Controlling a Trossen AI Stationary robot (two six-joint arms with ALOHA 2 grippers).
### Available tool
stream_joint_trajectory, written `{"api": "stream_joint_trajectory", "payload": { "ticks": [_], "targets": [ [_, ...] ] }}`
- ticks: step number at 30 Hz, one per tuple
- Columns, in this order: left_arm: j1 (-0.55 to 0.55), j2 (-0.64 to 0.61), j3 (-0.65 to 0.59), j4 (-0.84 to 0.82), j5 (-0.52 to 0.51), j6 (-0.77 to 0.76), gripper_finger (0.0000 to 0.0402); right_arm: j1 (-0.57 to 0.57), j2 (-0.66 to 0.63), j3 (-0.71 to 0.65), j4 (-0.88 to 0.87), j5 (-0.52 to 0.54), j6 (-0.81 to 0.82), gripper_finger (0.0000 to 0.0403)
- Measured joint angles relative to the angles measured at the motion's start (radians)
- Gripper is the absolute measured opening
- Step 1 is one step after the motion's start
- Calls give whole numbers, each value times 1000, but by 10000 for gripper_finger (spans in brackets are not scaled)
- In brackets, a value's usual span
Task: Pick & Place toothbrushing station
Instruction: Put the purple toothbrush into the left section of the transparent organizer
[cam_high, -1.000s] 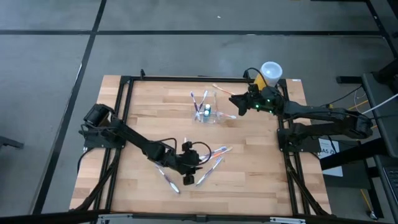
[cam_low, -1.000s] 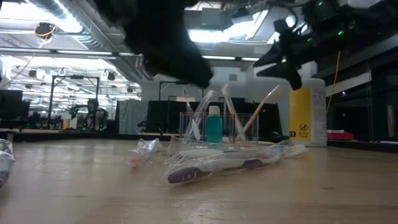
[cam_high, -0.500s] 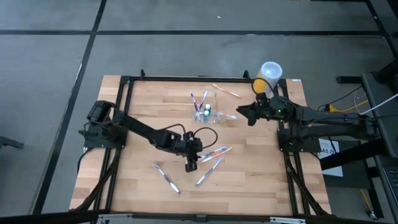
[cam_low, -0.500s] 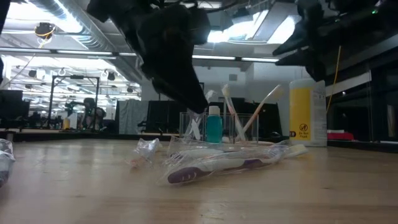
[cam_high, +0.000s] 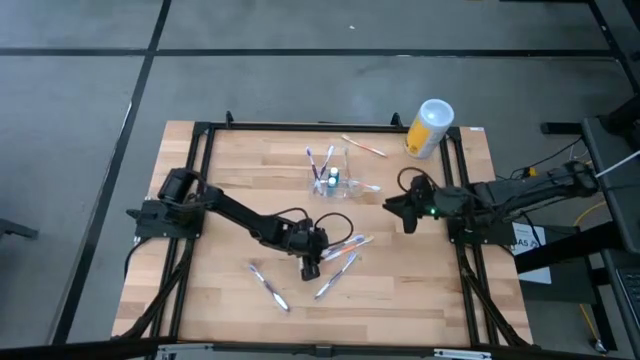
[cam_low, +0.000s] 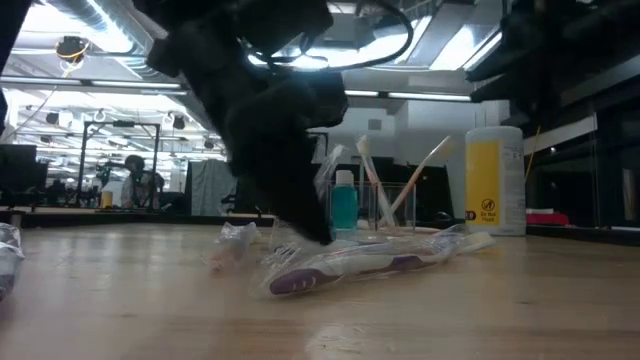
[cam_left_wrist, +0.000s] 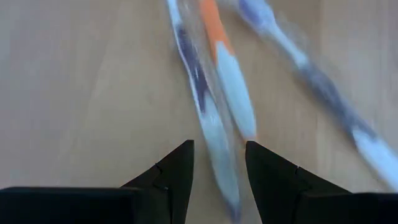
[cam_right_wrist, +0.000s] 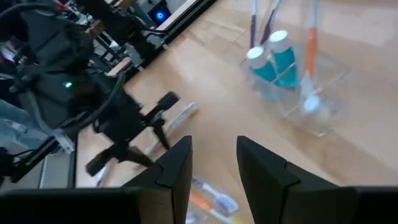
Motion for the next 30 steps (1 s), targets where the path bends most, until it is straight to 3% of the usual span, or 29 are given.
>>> {"api": "stream_joint_trajectory", "payload": {
  "ticks": [7,16,23,30],
  "targets": [
    [16,7,2,65,-46,-20,115,195,3,0,0,157,126,127],
    [27,37,4,113,61,-28,7,371,30,0,-7,338,242,127],
    [12,49,2,107,-1,-131,2,457,72,0,-3,450,333,127],
    [8,33,3,231,-68,-179,2,529,109,0,101,561,355,127]
  ]
}}
